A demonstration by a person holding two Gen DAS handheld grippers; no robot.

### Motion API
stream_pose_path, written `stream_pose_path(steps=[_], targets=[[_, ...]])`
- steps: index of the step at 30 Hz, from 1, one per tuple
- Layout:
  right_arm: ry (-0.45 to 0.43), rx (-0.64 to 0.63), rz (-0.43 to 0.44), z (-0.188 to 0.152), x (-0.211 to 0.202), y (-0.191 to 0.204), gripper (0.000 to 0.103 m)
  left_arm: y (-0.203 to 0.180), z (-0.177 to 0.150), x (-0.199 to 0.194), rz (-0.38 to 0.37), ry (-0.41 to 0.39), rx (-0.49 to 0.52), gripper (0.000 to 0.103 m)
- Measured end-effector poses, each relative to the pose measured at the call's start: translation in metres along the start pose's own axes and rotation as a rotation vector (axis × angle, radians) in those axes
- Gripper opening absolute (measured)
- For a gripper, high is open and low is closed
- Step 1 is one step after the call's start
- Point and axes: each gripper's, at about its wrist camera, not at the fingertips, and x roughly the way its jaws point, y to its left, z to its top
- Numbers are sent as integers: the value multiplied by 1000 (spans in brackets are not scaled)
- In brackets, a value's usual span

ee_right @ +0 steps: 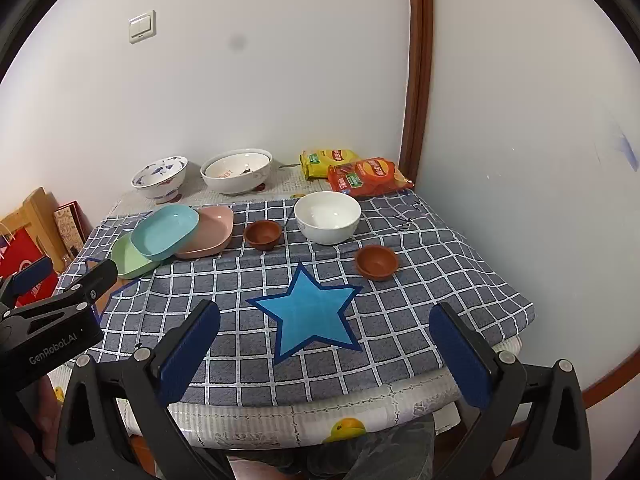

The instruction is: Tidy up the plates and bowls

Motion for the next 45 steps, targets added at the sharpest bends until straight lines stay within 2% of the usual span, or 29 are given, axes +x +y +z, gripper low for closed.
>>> stream_pose_path(steps=[45], targets=[[-5,-23,1,-1,-2,13,103,11,1,-3,9,-2,-18,103]])
